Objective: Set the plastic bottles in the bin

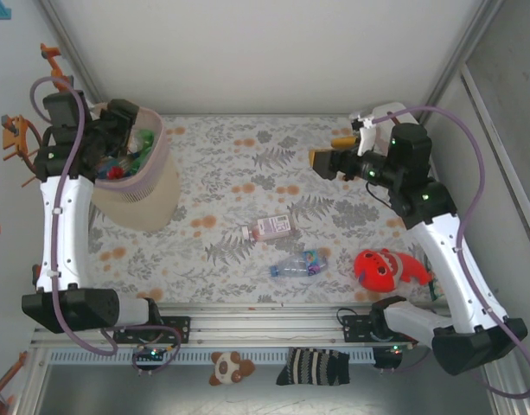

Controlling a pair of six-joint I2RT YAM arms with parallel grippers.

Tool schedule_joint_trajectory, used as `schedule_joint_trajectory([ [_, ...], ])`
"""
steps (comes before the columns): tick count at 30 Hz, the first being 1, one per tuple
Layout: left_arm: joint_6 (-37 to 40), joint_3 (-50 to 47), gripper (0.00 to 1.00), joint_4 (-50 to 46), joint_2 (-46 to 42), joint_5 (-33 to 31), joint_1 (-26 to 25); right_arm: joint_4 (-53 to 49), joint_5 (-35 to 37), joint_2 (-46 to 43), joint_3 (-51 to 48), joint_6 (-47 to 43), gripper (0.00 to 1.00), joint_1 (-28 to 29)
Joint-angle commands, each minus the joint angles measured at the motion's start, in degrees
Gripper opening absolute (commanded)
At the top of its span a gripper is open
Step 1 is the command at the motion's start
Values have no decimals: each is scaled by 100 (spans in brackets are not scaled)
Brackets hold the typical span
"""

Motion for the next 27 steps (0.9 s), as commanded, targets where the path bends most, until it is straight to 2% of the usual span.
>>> schedule_joint_trajectory([
  [1, 1146, 79, 64, 122, -252, -61, -405, -545, 419, -208, 192, -387, 85, 34],
  [8, 3095, -125, 65, 186, -220, -461, -1817, -1131, 1121, -505, 170, -671, 85, 37],
  [12, 4294, -330, 65, 179, -60, -131, -2497, -1354, 1408, -647, 183, -779, 85, 36],
  [17, 5888, -626, 67, 97, 225, -312, -3406, -1603, 1673, -783, 213, -836, 85, 31],
  [23, 6770, -838, 66, 80, 769, -351, -4060, -1755, 1975, -975, 162, -871, 85, 34],
  [27, 7253, -834, 68, 28, 1266, -607, -4533, -1845, 2075, -1039, 169, -881, 85, 31],
])
